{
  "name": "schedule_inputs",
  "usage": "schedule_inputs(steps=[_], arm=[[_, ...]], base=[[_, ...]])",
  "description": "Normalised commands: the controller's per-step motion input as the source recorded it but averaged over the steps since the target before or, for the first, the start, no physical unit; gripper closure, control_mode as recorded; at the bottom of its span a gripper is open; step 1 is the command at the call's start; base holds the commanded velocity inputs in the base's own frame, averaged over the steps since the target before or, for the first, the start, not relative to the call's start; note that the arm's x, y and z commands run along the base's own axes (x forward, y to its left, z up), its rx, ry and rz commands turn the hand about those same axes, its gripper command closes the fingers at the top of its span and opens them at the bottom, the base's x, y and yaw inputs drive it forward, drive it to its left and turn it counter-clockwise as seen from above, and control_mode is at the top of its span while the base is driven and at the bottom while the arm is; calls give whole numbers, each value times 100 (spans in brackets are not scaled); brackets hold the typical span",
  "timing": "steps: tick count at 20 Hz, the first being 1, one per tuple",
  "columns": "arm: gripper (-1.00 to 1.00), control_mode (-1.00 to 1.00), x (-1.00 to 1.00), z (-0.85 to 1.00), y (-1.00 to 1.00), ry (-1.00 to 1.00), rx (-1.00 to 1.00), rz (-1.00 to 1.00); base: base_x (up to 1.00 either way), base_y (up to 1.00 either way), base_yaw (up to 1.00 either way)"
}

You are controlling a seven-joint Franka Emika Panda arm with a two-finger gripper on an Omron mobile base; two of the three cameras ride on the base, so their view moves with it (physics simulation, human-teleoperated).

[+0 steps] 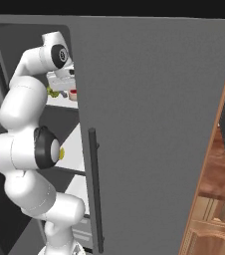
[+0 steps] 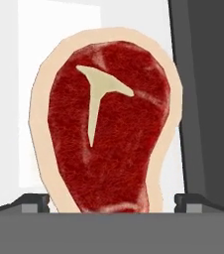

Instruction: Take the steak and broccoli from the highest rack and move them to the second highest rack where the mango and lemon wedge are located, to maximize freezer space. Close the freezer door after rearranging.

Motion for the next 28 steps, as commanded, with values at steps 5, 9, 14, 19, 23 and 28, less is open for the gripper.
schedule_inputs(steps=[5,9,14,19,23,28], arm=[[-100,-100,4,-45,0,0,0,-14],[-100,-100,31,-41,0,0,0,0],[100,-100,16,-54,0,0,-3,0],[100,-100,0,-71,0,0,-8,0],[100,-100,-1,-52,-1,-2,-1,0],[100,-100,-39,-30,0,-39,0,16]], base=[[0,0,0],[0,0,0],[0,0,0],[0,0,0],[0,0,0],[0,0,0]])
